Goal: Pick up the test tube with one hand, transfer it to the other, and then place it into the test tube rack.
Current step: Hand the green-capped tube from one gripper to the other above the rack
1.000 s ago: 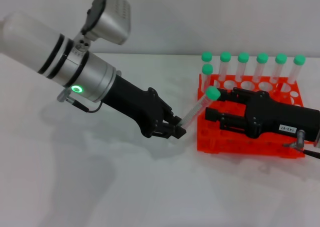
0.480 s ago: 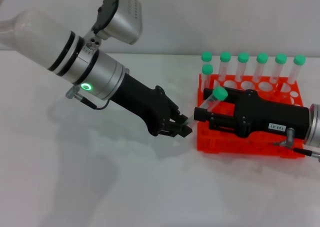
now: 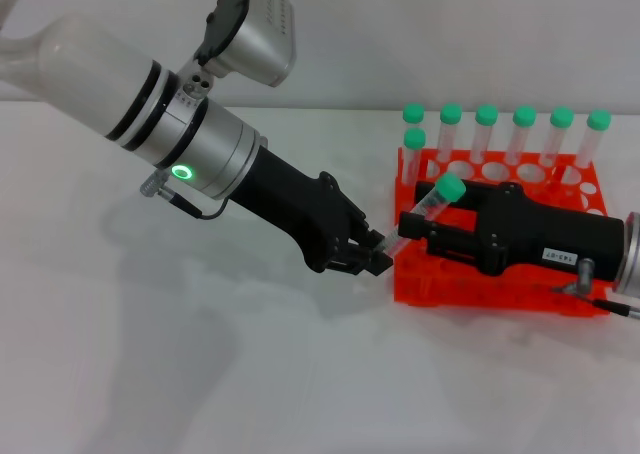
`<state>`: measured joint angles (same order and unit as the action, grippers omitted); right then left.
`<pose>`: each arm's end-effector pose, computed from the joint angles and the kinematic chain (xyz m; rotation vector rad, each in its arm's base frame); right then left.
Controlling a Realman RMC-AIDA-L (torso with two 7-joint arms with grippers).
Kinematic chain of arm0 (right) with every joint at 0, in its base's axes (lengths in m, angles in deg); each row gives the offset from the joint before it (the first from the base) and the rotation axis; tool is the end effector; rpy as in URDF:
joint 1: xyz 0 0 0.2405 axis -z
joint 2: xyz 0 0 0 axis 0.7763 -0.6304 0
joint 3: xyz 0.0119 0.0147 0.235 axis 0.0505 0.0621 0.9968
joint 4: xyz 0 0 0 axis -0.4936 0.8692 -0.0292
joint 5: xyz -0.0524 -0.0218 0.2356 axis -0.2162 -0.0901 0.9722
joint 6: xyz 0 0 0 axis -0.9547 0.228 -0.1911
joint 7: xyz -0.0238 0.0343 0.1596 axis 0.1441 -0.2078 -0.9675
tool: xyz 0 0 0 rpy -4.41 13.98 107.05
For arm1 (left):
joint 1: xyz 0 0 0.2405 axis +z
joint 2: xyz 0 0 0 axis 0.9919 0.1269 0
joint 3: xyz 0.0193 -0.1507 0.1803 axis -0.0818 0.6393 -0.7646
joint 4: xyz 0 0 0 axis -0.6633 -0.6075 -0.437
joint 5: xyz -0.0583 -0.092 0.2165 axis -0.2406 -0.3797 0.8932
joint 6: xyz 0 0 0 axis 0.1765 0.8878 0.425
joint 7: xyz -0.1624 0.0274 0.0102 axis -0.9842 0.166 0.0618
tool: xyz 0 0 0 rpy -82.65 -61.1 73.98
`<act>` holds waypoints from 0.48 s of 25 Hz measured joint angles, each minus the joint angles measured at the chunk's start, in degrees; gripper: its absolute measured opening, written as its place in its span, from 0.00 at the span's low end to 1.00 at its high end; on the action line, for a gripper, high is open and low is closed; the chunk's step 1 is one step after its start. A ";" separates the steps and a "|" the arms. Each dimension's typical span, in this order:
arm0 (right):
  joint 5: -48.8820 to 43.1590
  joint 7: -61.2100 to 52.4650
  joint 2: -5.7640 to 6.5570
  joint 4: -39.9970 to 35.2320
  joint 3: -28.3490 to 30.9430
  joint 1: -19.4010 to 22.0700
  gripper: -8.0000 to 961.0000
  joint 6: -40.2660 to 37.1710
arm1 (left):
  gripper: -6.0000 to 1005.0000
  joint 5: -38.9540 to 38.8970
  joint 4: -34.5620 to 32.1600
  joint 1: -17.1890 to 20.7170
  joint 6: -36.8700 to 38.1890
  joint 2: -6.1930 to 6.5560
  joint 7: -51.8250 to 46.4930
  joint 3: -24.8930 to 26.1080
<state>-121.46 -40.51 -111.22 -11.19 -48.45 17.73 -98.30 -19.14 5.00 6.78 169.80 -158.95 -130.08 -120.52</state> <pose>0.1898 0.3788 -0.0349 -2.6532 0.4912 1.0608 -0.1362 0.4180 -0.0374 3.0908 0.2305 0.0546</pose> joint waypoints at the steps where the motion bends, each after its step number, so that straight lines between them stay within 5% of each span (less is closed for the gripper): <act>1: 0.00 0.05 0.03 0.00 0.14 0.23 0.63 0.04 | 0.26 0.02 0.01 0.00 -0.06 0.00 -0.12 0.00; 12: 0.74 0.31 0.21 -0.08 0.26 1.04 0.52 0.11 | 0.27 0.04 -0.65 0.03 -0.61 -0.10 -0.46 0.00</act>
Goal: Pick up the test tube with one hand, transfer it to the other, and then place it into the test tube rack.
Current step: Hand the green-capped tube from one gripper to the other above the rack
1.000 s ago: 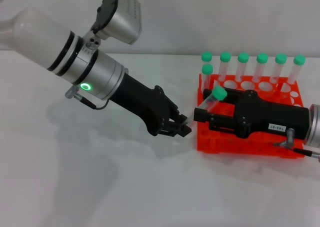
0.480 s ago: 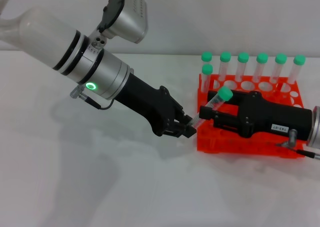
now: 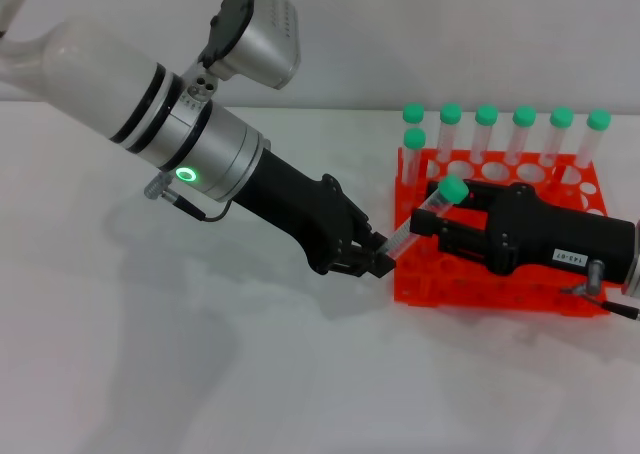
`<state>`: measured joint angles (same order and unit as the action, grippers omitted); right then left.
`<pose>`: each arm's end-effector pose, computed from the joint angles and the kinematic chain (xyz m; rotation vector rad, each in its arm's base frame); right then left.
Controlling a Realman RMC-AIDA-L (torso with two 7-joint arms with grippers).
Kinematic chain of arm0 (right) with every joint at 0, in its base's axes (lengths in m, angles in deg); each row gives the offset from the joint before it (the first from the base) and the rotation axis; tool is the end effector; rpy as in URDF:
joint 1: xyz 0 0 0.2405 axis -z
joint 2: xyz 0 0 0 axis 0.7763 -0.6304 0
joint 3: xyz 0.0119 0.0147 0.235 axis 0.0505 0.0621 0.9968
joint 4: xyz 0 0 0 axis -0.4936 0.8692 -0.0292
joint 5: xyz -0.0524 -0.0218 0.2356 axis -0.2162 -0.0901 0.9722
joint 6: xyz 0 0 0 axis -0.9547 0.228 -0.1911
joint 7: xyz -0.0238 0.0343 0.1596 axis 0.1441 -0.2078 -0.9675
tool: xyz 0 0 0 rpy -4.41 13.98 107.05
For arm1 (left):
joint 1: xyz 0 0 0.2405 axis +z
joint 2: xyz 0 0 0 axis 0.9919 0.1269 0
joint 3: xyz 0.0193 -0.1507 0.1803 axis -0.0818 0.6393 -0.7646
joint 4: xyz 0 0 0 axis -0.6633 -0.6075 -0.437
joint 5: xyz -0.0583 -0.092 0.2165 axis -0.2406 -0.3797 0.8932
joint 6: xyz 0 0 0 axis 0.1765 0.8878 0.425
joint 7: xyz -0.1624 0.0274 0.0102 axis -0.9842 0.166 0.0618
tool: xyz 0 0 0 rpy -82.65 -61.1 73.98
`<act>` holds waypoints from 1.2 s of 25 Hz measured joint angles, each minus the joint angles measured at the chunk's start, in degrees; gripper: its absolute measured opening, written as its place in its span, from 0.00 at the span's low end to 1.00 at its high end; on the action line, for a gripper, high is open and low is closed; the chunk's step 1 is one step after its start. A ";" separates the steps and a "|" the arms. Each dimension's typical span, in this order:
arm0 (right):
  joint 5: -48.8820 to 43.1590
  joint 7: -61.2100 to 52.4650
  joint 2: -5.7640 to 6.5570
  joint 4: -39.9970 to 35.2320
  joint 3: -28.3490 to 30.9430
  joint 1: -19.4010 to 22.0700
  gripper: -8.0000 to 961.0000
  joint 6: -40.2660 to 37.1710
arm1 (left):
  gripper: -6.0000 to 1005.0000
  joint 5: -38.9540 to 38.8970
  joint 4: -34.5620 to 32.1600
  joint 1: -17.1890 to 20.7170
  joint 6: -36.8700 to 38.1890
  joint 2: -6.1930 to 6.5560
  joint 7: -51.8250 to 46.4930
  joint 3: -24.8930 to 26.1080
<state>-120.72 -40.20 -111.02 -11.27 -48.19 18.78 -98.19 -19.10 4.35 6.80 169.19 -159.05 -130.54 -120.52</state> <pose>0.1964 0.3777 -0.0311 -2.6256 0.5066 1.0646 -0.1357 0.4176 -0.0408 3.0877 0.2392 0.0538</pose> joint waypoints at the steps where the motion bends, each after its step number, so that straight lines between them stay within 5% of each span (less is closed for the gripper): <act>1: 0.00 0.00 -0.02 -0.01 -0.13 -0.09 0.52 0.01 | 0.27 -0.01 -0.01 0.01 -0.06 0.00 0.00 0.00; 24: 0.58 0.32 -0.32 0.12 -1.69 -1.39 0.38 0.82 | 0.28 0.37 -1.44 -0.03 -2.85 0.01 0.13 0.00; 30: 0.69 0.36 -0.32 0.16 -1.70 -1.15 0.24 1.06 | 0.28 0.44 -1.43 -0.03 -2.97 0.01 0.17 0.00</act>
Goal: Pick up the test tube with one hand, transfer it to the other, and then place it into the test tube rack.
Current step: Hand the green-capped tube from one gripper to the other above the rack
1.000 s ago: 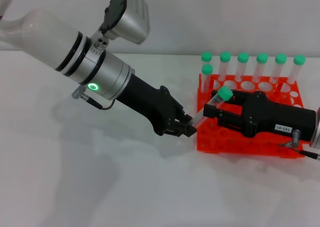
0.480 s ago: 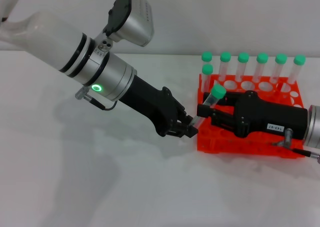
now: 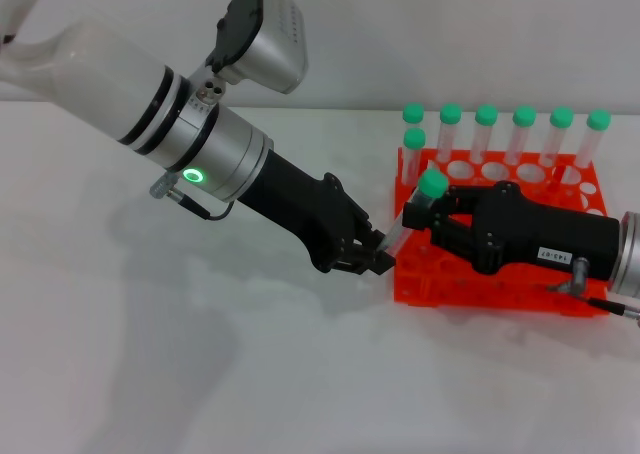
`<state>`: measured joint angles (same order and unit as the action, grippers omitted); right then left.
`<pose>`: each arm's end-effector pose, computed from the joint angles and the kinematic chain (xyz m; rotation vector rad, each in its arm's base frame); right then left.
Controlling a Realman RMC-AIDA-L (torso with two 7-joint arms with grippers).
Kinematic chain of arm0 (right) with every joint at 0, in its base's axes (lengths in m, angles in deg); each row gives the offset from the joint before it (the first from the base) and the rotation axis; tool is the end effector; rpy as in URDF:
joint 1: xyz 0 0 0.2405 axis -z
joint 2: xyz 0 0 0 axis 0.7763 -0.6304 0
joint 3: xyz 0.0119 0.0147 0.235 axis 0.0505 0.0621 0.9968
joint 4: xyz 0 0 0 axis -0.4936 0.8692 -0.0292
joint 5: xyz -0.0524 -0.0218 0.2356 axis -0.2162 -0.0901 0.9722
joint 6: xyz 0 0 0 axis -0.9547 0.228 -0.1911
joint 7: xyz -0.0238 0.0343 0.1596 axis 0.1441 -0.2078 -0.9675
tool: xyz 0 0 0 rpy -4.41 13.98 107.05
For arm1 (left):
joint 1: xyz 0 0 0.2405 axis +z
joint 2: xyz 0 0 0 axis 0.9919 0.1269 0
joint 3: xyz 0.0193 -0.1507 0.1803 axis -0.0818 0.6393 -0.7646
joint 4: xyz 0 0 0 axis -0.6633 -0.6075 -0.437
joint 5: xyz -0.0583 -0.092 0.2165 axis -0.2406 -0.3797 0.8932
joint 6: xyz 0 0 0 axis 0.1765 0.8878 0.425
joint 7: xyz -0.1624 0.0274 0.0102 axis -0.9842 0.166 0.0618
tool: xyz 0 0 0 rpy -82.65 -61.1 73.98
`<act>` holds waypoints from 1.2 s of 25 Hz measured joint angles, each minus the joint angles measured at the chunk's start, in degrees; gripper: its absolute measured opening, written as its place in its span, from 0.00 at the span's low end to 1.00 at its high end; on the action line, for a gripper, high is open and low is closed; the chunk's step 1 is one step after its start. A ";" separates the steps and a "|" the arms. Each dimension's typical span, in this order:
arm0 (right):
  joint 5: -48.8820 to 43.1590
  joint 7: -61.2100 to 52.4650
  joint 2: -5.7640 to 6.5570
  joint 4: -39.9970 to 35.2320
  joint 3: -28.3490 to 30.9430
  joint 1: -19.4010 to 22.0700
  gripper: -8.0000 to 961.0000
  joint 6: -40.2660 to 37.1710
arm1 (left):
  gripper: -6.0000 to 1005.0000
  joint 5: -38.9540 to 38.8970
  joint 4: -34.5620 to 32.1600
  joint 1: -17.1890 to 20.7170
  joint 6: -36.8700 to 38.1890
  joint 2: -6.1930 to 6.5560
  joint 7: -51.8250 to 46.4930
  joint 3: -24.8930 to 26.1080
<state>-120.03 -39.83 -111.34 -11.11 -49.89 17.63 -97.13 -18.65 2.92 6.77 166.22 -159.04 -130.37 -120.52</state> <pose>0.1880 0.3801 -0.0383 -2.6466 0.4850 1.0559 -0.1370 0.4219 -0.0468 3.1132 0.2267 0.0294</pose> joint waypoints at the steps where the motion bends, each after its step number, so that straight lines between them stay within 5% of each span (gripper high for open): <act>1: 0.02 0.00 0.00 0.00 0.00 0.05 0.24 0.00 | 0.28 0.00 0.00 0.00 0.00 0.00 -0.01 0.00; 23: 0.11 0.23 0.00 0.54 0.00 0.27 0.22 -0.05 | 0.30 0.58 0.00 0.09 -0.82 0.00 -2.80 0.00; 30: 0.15 0.25 0.01 0.61 0.00 0.48 0.23 -0.05 | 0.53 -0.24 0.36 0.28 -0.81 0.00 -3.45 0.09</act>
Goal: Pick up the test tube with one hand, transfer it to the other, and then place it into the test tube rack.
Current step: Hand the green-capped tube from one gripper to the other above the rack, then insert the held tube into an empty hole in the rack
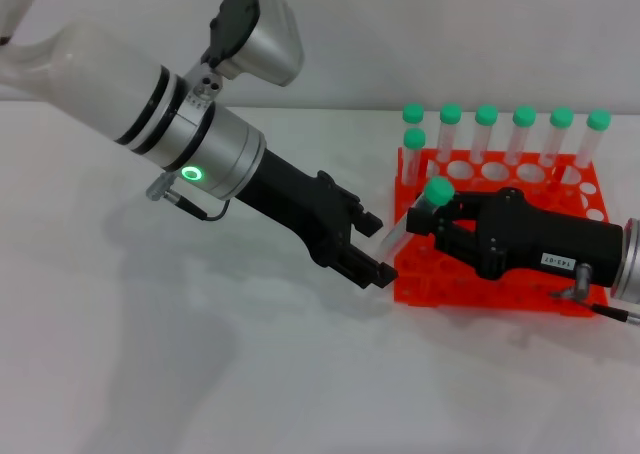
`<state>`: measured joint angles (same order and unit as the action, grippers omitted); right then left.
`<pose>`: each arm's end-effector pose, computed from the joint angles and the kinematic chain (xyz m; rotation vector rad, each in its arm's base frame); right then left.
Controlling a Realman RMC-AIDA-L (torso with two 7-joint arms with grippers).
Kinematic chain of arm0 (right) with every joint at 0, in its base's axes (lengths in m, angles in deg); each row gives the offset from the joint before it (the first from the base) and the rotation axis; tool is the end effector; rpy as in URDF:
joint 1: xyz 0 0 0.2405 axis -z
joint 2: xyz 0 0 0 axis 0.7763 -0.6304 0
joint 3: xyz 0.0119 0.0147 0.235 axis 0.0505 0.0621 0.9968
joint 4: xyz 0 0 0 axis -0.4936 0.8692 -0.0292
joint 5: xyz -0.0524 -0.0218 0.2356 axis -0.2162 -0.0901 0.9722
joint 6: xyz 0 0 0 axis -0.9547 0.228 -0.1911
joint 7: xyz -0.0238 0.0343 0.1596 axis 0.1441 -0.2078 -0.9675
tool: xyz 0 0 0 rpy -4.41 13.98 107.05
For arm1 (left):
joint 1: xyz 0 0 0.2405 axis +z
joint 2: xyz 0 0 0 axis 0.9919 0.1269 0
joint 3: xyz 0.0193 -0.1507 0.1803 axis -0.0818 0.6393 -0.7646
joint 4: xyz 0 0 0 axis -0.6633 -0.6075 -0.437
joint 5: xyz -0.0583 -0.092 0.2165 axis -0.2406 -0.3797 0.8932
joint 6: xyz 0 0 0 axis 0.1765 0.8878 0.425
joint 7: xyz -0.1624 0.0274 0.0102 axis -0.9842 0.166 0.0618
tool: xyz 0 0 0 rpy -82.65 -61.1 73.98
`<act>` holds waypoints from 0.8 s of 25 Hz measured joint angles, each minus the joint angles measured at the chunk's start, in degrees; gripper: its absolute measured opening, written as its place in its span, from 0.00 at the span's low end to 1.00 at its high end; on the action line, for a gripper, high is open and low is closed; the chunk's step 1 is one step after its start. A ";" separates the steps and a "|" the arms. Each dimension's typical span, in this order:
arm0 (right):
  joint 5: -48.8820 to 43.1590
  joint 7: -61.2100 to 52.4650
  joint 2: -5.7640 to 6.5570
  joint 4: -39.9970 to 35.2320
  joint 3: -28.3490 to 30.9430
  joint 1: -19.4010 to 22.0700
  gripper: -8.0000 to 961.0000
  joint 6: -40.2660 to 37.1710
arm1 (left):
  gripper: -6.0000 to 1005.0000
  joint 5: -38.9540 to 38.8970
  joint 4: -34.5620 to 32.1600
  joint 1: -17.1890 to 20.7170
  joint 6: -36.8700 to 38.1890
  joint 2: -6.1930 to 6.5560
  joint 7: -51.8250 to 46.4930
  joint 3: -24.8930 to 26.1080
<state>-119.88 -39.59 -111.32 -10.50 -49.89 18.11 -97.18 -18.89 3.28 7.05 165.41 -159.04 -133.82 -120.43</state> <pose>0.1933 0.3776 -0.0393 -2.6403 0.5050 1.0536 -0.1400 0.4245 -0.0454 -3.1234 -0.3339 -0.0283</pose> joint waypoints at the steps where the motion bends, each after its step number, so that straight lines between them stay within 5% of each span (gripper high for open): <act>1: 0.00 0.03 0.03 0.01 0.04 0.05 0.23 0.01 | 0.56 -0.19 0.15 0.17 0.00 0.00 -0.05 0.00; 10: 0.35 1.10 0.37 0.02 0.53 0.62 0.23 2.71 | 0.89 -9.26 7.42 7.14 3.06 0.26 1.46 0.01; 20: 0.54 2.17 0.90 -0.94 2.81 0.25 0.23 9.01 | 0.89 -38.86 14.53 29.08 12.21 0.41 11.66 0.00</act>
<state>-119.34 -37.42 -110.43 -11.44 -47.08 18.37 -88.17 -57.75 17.81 36.14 177.62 -158.62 -122.16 -120.43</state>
